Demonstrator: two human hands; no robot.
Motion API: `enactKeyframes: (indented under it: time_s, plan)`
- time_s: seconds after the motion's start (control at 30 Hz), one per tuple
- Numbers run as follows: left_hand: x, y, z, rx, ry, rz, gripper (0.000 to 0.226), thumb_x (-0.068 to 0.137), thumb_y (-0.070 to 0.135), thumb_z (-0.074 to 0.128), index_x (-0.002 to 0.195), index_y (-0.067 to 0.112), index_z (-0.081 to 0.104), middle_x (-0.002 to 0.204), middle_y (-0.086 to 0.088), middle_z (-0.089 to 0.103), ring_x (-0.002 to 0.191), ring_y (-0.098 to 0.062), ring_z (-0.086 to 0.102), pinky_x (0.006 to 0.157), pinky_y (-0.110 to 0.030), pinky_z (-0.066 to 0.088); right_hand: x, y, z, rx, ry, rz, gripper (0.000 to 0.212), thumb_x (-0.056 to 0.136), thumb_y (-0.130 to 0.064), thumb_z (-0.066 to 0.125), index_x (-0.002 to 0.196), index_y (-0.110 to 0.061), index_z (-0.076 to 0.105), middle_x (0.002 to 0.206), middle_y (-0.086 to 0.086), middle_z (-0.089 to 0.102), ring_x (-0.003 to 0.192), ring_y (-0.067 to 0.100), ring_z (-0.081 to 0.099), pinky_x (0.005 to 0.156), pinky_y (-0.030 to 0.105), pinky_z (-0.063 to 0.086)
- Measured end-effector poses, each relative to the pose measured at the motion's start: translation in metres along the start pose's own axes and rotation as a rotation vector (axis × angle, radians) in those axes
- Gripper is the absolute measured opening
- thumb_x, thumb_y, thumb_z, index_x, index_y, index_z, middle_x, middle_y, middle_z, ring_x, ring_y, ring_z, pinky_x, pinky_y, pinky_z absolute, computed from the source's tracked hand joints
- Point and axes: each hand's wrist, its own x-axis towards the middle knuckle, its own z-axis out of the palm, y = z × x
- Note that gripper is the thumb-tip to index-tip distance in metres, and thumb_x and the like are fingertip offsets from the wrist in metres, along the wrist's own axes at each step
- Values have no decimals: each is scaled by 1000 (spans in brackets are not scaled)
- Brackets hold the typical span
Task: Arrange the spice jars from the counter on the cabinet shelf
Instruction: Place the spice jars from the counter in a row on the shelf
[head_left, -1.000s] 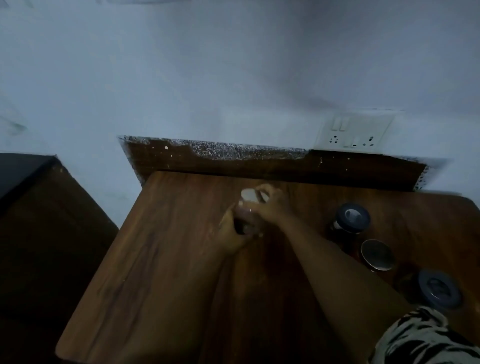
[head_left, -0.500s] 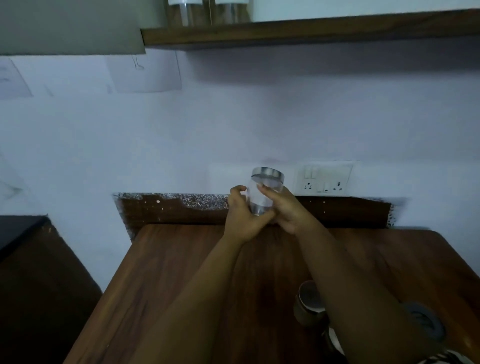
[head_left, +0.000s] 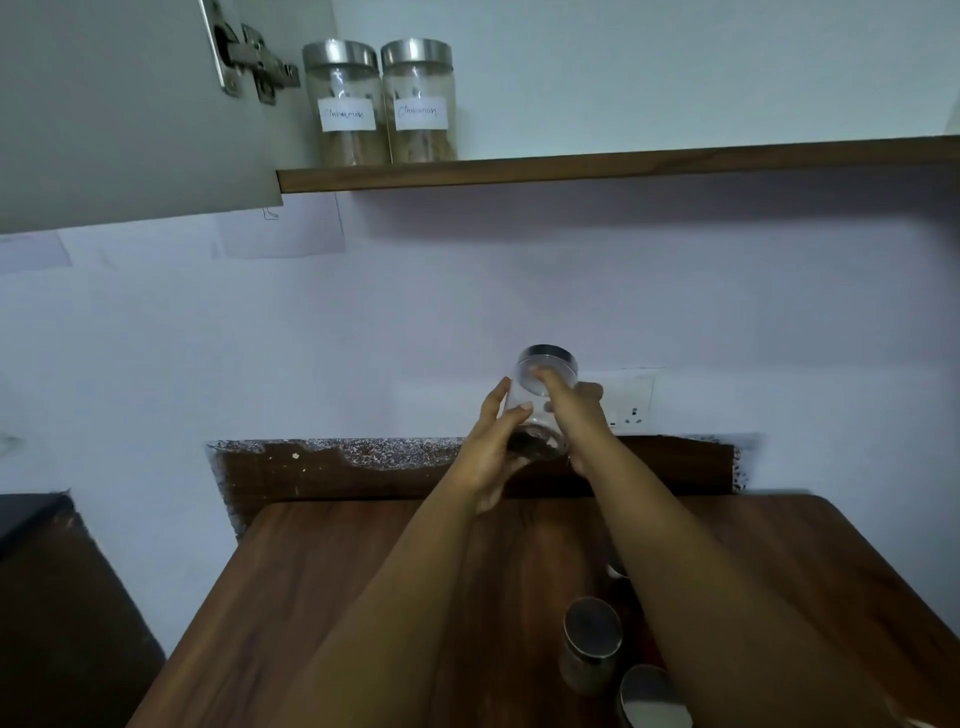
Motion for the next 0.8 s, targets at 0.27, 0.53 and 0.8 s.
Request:
enactKeyframes:
  time_s: [0.27, 0.53, 0.8]
  plan:
    - [-5, 18, 28, -191, -72, 10, 51, 95, 26, 56, 141, 41, 37, 132, -9, 56, 117, -34, 58, 83, -52, 56, -17, -17, -34, 340, -286, 22, 50, 81, -39, 68, 120, -7, 61, 120, 24, 63, 98, 31, 63, 88, 40, 52]
    - [-3, 41, 55, 183, 14, 112, 97, 77, 29, 81, 148, 42, 16, 133, -4, 48, 113, -21, 60, 84, -30, 56, -33, -39, -53, 267, -322, -79, 43, 92, -49, 57, 120, -17, 60, 113, 15, 70, 104, 31, 68, 87, 40, 56]
    - [-9, 54, 64, 221, -174, 119, 100, 83, 5, 70, 149, 47, 8, 139, -3, 48, 122, -27, 55, 95, -41, 50, -43, -53, -63, 192, -174, -212, 44, 102, -42, 37, 130, -10, 51, 121, 15, 62, 108, 30, 61, 89, 41, 51]
